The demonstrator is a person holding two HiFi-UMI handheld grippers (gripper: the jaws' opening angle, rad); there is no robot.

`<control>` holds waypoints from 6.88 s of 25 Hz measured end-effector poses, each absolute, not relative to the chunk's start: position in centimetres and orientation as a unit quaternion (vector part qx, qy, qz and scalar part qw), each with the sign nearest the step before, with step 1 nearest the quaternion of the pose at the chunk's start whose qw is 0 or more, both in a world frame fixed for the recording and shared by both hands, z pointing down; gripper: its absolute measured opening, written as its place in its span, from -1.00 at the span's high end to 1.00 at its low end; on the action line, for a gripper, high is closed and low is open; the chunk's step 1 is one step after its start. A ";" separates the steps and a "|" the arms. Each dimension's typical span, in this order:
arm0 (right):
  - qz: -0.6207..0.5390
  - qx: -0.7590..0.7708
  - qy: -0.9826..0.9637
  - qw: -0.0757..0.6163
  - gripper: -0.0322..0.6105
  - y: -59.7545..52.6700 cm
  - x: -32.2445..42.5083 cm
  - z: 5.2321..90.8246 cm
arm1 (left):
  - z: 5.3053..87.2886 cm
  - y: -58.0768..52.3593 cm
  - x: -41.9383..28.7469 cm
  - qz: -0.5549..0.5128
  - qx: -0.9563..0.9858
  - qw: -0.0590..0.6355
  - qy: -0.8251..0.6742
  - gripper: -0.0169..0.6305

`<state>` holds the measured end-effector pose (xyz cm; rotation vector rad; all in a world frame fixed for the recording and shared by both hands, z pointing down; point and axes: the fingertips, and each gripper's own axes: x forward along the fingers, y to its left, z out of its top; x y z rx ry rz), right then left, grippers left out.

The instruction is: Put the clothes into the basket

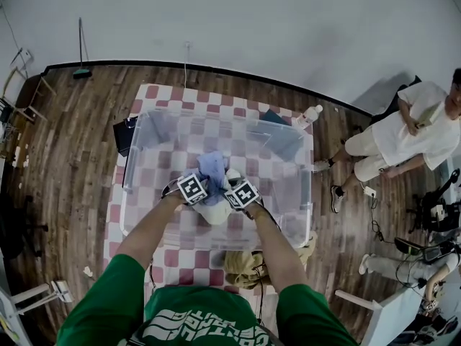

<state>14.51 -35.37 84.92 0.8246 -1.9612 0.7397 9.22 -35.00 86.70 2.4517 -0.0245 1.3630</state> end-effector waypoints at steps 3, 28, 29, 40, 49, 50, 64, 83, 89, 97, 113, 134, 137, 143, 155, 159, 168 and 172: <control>0.288 0.342 -0.786 0.426 0.34 -35.5 14.9 83.5 | 85.6 -35.9 8.6 0.484 0.861 0.155 -0.025 0.29; 0.104 0.499 -0.837 0.200 0.87 -30.3 16.2 57.8 | 60.1 -33.5 9.9 0.204 0.965 0.066 -0.150 0.86; 0.096 0.500 -0.839 0.192 0.87 -29.7 16.0 56.8 | 59.0 -32.9 9.9 0.191 0.968 0.064 -0.152 0.88; 0.054 0.524 -0.842 0.116 0.87 -22.9 15.4 50.1 | 51.3 -26.2 9.2 0.076 0.981 0.080 -0.162 0.94; 0.079 0.532 -0.836 0.105 0.87 -19.1 15.7 52.0 | 52.4 -22.5 8.7 0.063 0.979 0.098 -0.168 0.94; 0.080 0.532 -0.836 0.105 0.87 -18.9 15.7 52.1 | 52.4 -22.2 8.7 0.062 0.979 0.098 -0.169 0.94; 0.081 0.533 -0.835 0.105 0.87 -17.0 16.2 52.3 | 52.1 -20.4 8.9 0.051 0.979 0.089 -0.174 0.94; 0.106 0.667 -0.731 0.093 0.87 -7.9 28.5 54.4 | 54.7 -9.6 22.3 0.082 0.993 0.081 0.020 0.94; 0.143 0.723 -0.668 0.103 0.87 -1.9 34.9 58.0 | 58.7 -3.7 26.9 0.123 0.985 0.081 0.092 0.94; 0.179 0.744 -0.631 0.128 0.87 1.9 39.8 63.3 | 65.6 -1.9 28.8 0.181 0.974 0.088 0.106 0.94; 0.281 0.682 -0.650 0.183 0.14 0.5 43.2 74.9 | 78.0 -3.7 24.7 0.290 0.946 0.147 0.012 0.25; 0.383 0.612 -0.658 0.215 -0.25 -2.0 45.8 84.9 | 87.7 -4.8 24.1 0.374 0.892 0.245 -0.070 -0.35; 0.389 0.600 -0.660 0.231 -0.25 -2.5 45.8 86.1 | 88.2 -4.6 24.3 0.377 0.886 0.260 -0.072 -0.35; 0.417 0.582 -0.659 0.229 -0.25 -2.8 45.6 88.0 | 89.5 -3.8 25.0 0.379 0.874 0.294 -0.077 -0.35; 0.467 0.588 -0.636 0.179 -0.06 -2.6 44.9 89.1 | 90.3 -2.7 25.8 0.393 0.857 0.329 -0.056 -0.13; 0.475 0.588 -0.632 0.171 0.11 -2.5 44.5 88.7 | 89.5 -2.3 26.3 0.391 0.855 0.338 -0.049 0.07; 0.461 0.602 -0.631 0.164 0.41 -2.3 44.1 87.6 | 88.7 -2.1 26.6 0.380 0.859 0.340 -0.046 0.56; 0.456 0.610 -0.629 0.153 0.48 -2.2 44.0 87.1 | 88.1 -2.0 26.6 0.373 0.860 0.344 -0.048 0.62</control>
